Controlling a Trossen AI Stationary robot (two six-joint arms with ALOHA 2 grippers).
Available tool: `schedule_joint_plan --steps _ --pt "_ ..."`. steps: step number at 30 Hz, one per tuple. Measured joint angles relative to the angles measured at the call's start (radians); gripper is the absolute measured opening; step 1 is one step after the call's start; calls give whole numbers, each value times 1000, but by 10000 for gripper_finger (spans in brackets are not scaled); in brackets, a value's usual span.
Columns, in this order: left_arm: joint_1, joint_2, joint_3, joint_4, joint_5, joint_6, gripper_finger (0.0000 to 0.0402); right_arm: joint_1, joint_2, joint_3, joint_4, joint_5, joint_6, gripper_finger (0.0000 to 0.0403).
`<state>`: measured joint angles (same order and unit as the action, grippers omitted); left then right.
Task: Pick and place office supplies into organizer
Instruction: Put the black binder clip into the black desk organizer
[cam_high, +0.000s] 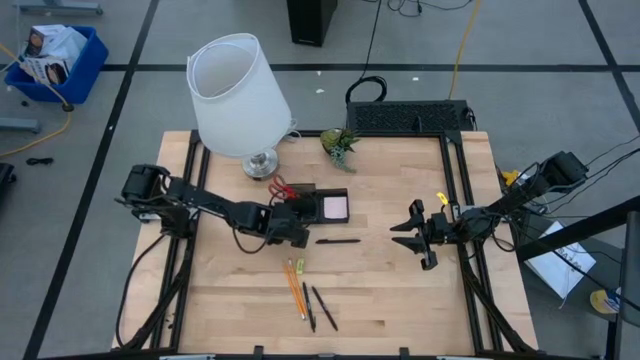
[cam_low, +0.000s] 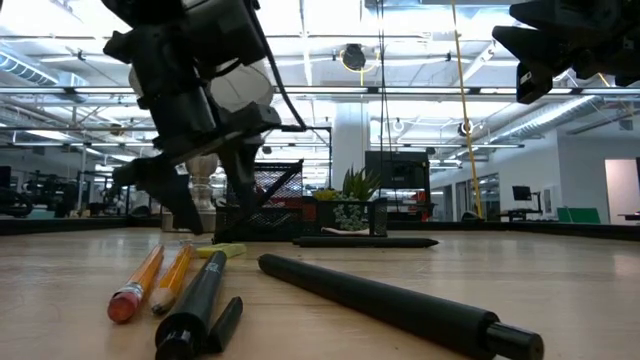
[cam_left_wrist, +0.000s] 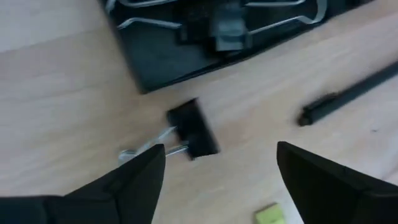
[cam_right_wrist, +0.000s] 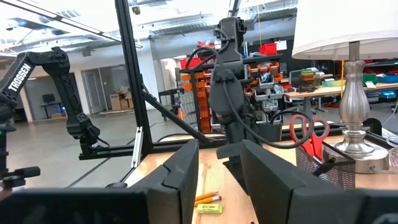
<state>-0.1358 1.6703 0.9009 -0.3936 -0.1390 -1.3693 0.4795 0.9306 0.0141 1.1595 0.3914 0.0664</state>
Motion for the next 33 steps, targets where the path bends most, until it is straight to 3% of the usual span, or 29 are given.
schedule_joint_plan --steps 11,26,33 --pt "42 66 3 -4 1 28 260 0 0 0 1 0 0 116" --pt "-34 97 2 51 2 4 81 0 0 0 1 0 0 116" --pt "-64 98 3 87 27 6 51 0 0 0 1 0 0 116"
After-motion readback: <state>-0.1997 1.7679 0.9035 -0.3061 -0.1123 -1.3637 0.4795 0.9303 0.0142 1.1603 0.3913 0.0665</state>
